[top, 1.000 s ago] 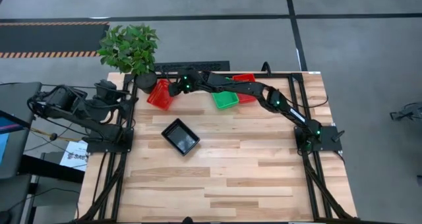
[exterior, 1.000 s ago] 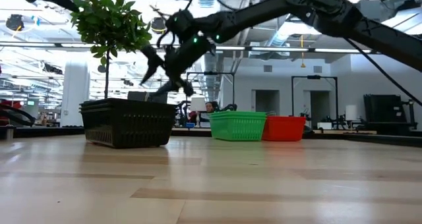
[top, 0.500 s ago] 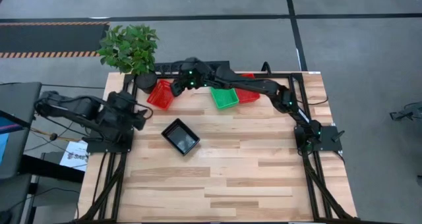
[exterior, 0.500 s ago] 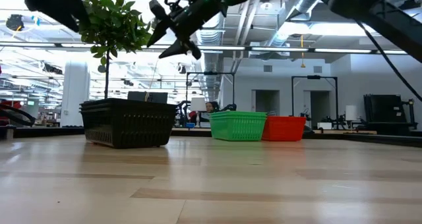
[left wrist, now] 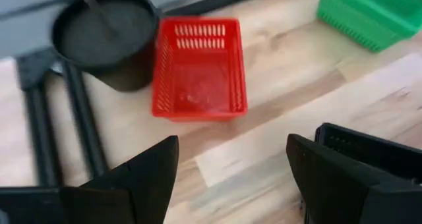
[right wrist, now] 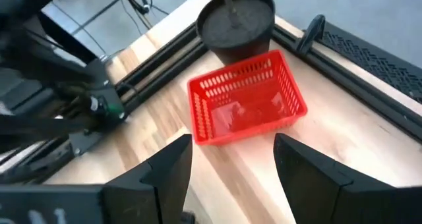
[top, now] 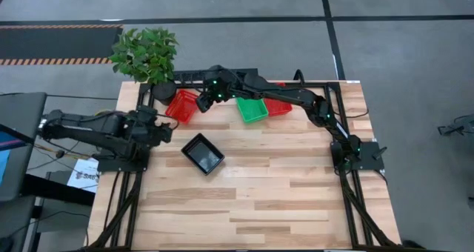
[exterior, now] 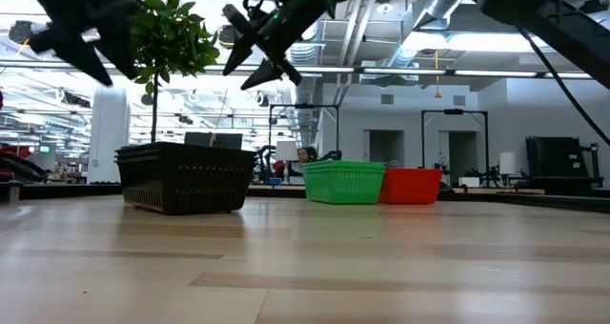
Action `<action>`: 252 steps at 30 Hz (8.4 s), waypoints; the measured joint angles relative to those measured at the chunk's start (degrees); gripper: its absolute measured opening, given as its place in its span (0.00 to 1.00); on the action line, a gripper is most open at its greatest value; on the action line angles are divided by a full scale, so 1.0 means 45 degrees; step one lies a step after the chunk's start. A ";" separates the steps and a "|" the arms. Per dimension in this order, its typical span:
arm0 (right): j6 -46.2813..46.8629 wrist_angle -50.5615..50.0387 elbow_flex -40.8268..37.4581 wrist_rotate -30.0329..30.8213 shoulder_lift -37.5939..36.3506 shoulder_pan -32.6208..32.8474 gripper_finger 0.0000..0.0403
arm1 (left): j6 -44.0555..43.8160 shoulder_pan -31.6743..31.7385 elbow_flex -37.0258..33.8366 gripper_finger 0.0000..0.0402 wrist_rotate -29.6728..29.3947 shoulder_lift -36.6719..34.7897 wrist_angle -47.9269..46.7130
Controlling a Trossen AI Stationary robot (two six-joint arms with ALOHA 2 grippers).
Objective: Stack baskets by color
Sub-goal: Stack the left red bin on the stacked red bins
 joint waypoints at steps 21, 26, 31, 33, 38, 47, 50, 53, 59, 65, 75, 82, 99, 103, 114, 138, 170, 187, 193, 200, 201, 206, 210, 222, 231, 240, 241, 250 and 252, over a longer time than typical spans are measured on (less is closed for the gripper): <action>-0.1048 -0.1659 0.0019 0.0329 -0.2871 -0.0050 0.58 | 0.5538 0.5010 -0.1336 0.67 0.4967 0.1162 0.6148; -0.1027 -0.1795 0.0017 0.0652 -0.3356 -0.0130 0.58 | 0.6645 0.5234 -0.1206 0.67 0.6200 0.1007 0.6218; -0.0999 -0.1919 0.0010 0.0730 -0.3746 -0.0132 0.58 | 0.8011 0.5234 -0.1193 0.67 0.6561 0.1026 0.6233; -0.0999 -0.2145 0.0010 0.0741 -0.3789 -0.0132 0.58 | 0.8407 0.5235 -0.1194 0.67 0.6290 0.1034 0.6227; -0.0905 -0.3705 0.0010 0.1623 -0.3747 -0.0098 0.58 | 0.8497 0.5762 -0.1195 0.67 0.5977 0.1036 0.6318; -0.1573 -0.4419 -0.0846 0.2002 -0.3665 -0.0200 0.58 | 0.9290 0.8182 -0.1195 0.67 0.6399 0.1780 0.6290; -0.1826 -0.4334 -0.0884 0.2002 -0.3607 -0.0271 0.58 | 1.0033 0.8458 -0.1285 0.67 0.5797 0.2399 0.6383; -0.1869 -0.4423 -0.0913 0.1998 -0.3486 -0.0382 0.58 | 1.0182 0.8675 -0.1359 0.67 0.5027 0.3478 0.6286; -0.1882 -0.4384 -0.0894 0.1993 -0.3514 -0.0395 0.58 | 1.0307 0.8663 -0.1360 0.67 0.4299 0.6042 0.6975; -0.1903 -0.4806 -0.0894 0.1983 -0.3513 -0.0224 0.58 | 1.0309 0.8670 -0.1360 0.67 0.5639 0.7677 0.7920; -0.1859 -0.5439 -0.0894 0.1964 -0.3513 0.0076 0.58 | 0.8314 0.8658 -0.1336 0.67 1.1243 0.7944 1.1414; -0.1255 -0.5758 -0.0920 0.1864 -0.3012 -0.0375 0.58 | 0.8004 0.8668 -0.0200 0.67 1.0775 0.6501 1.0524; -0.2969 -0.3253 -0.0860 -0.0012 0.0808 -0.0730 0.58 | 0.6612 0.7316 0.0500 0.67 1.0471 0.2015 0.7005; -0.3418 -0.2876 -0.0876 -0.0382 0.1352 -0.0788 0.58 | 0.5756 0.7002 0.0505 0.67 0.9910 0.1383 0.6864; -0.4079 -0.2143 -0.0668 -0.0038 0.1826 -0.0686 0.54 | 0.4818 0.6822 0.0500 0.67 0.9039 0.0871 0.6759; -1.0545 -0.4139 -0.0037 -0.1745 0.1782 0.0472 0.51 | 0.5455 0.6818 0.0500 0.67 0.8805 0.0866 0.6767; -0.6039 -0.8100 0.0345 -0.1077 -0.4405 0.1118 0.47 | 0.6496 0.7275 -0.0160 0.67 0.5863 0.8362 0.8300; -0.4919 -0.9497 0.0335 0.1029 -0.4518 0.2430 0.47 | 0.5496 0.6370 0.0053 0.18 1.0059 0.9827 1.1330; -0.1821 -0.9886 -0.0189 0.2957 -0.4503 0.2311 0.47 | 0.5227 0.5958 0.0057 0.01 0.9844 0.9792 1.1425; 0.1365 -1.1592 -0.0469 0.4404 -0.4553 0.2582 0.47 | 0.4777 0.5730 0.0476 0.00 0.9118 0.8833 1.1767; 0.1765 -1.1594 -0.0570 0.4493 -0.4584 0.2740 0.47 | 0.4775 0.5730 0.0619 0.00 0.8982 0.8664 1.1787; 0.4109 -1.1677 -0.1109 0.5981 -0.4727 0.3446 0.49 | 0.4672 0.5719 0.1396 0.00 0.7739 0.7729 1.1482; 0.5671 -1.1450 -0.1112 0.8088 -0.4775 0.3881 0.54 | 0.4775 0.5641 0.2097 0.00 0.6325 0.7071 1.1616; 0.4122 -0.7039 -0.1103 0.8671 -0.5613 0.3148 0.64 | 0.6714 0.4977 0.4010 0.00 0.2666 0.6257 1.1634; 0.2349 -0.4234 -0.1088 0.7816 -0.6052 0.2453 0.64 | 0.7747 0.4885 0.4425 0.00 0.2143 0.6262 1.2235; 0.2289 -0.4689 -0.1140 0.7606 -0.5718 0.1970 0.64 | 0.8021 0.4612 0.4425 0.00 0.2065 0.6267 1.2710; 0.2294 -0.4715 -0.1136 0.7600 -0.5720 0.1919 0.63 | 0.8047 0.4569 0.4425 0.00 0.2117 0.6267 1.2811; 0.2127 -0.4906 -0.1088 0.7617 -0.5684 0.1770 0.45 | 0.8637 0.4336 0.4420 0.00 0.2100 0.6277 1.3081; 0.1945 -0.5012 -0.1093 0.7495 -0.5677 0.1715 0.34 | 0.9046 0.4341 0.4420 0.00 0.2173 0.6277 1.3090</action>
